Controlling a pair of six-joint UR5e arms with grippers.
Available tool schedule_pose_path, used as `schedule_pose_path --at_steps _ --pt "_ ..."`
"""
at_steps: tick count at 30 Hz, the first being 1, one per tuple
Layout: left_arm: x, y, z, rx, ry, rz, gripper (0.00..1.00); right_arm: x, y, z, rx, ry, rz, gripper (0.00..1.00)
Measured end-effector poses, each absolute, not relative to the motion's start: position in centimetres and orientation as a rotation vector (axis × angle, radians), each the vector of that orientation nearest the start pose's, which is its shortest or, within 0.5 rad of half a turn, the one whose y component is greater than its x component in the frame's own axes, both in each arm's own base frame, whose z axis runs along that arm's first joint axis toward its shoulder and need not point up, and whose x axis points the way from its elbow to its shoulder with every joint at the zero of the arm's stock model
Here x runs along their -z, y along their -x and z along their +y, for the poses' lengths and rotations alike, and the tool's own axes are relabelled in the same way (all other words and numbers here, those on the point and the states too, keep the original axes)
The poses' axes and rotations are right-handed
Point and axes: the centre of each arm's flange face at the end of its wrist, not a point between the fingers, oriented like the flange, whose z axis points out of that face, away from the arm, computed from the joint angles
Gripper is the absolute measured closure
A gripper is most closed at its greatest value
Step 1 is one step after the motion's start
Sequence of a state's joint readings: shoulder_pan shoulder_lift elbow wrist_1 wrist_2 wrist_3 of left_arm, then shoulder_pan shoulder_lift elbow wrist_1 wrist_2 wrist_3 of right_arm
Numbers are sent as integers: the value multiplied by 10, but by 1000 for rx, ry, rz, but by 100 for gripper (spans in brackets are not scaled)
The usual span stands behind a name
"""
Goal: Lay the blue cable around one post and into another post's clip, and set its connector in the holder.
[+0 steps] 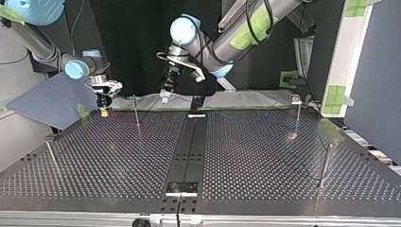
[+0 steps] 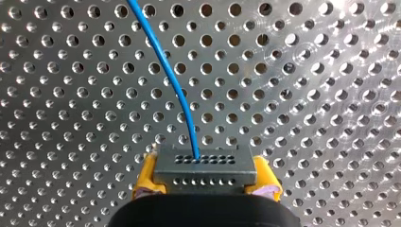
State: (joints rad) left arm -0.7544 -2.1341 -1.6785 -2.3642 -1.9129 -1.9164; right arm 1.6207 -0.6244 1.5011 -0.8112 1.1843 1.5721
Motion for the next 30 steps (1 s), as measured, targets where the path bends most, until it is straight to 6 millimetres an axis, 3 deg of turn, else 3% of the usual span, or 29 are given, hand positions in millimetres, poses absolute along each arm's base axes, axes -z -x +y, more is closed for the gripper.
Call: schedule_pose_path --at_steps 30 --pt "-246 -340 -432 595 74 1406 2 -5 -216 -669 -1515 -1579 -1011 100"
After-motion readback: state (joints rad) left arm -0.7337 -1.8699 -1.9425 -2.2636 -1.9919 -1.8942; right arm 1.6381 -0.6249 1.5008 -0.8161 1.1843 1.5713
